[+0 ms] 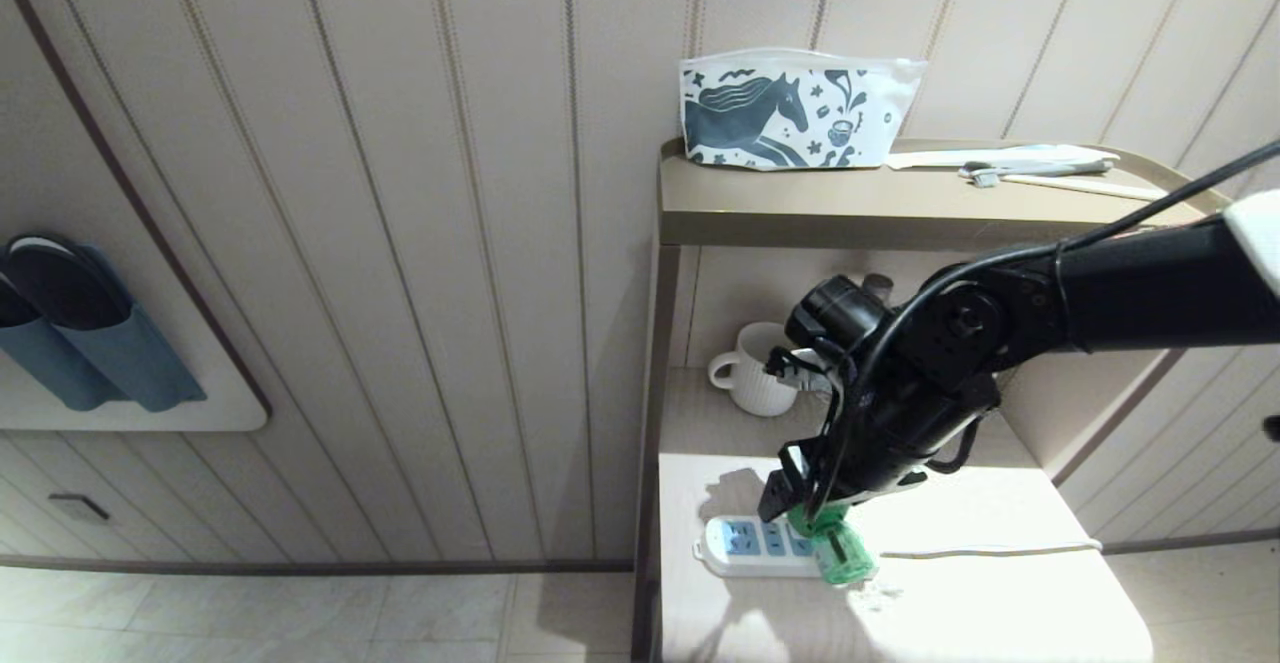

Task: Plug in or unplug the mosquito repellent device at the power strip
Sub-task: Hold the socket with your left hand and unplug it with your right hand

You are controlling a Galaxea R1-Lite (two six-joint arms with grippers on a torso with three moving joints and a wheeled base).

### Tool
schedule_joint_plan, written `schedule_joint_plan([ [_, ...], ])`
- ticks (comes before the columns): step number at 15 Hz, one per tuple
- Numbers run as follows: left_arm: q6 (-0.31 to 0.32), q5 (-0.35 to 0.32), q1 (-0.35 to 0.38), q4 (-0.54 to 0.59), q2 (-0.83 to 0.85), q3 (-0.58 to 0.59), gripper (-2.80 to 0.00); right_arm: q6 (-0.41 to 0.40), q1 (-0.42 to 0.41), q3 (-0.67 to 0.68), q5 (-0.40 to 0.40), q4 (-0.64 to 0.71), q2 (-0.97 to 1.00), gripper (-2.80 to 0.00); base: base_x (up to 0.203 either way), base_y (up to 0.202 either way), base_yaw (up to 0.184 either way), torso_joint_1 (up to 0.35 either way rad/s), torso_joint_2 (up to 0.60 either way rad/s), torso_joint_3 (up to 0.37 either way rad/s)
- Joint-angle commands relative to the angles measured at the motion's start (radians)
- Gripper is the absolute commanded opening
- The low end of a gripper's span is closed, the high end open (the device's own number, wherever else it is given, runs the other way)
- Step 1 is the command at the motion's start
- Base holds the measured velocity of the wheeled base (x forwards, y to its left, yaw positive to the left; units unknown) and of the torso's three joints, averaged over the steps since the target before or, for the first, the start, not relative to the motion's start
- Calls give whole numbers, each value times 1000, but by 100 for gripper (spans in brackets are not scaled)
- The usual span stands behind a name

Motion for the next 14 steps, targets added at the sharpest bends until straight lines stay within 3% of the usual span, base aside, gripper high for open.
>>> schedule_joint_plan([
  [1,0,0,0,0,1,0,-280,107,26,-58,-2,47,61,0,0,0,0,0,0,0],
  [3,0,0,0,0,1,0,-280,143,33,-68,-2,71,77,0,0,0,0,0,0,0],
  [7,0,0,-1,0,1,0,-280,153,23,-76,-44,72,96,0,0,0,0,0,0,0],
  [14,0,0,0,0,1,0,-280,161,-8,-117,-47,105,125,0,0,0,0,0,0,0],
])
